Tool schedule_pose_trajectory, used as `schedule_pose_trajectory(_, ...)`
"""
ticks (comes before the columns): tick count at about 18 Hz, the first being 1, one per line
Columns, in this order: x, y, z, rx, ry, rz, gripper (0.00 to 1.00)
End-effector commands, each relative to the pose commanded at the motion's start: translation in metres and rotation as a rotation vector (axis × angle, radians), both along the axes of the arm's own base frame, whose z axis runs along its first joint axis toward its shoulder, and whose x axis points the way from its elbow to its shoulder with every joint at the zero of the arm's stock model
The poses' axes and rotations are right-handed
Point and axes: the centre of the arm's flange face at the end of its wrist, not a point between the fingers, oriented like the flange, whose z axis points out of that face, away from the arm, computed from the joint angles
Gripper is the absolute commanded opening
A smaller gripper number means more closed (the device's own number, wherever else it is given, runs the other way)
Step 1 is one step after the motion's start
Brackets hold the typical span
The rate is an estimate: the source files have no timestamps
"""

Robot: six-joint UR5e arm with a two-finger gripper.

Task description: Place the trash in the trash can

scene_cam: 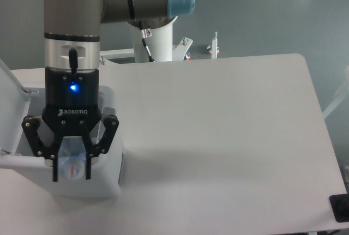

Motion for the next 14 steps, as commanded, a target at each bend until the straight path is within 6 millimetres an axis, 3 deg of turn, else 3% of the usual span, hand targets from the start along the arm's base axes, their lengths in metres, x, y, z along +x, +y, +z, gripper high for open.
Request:
schedule_pose_trajectory(2, -0.008, -0.003, 0.0, -0.008, 0.014, 0.003, 1.0)
schedule_pose_trajectory(9, -0.115, -0.052, 0.002, -0.031, 0.049, 0.201, 1.0)
schedule_pose_trajectory(12, -0.154, -0.078, 0.004, -0.097, 0.154, 0.229, 1.0)
schedule_pose_trajectory(14, -0.169, -0.089, 0.003, -0.127, 0.192, 0.218, 1.0)
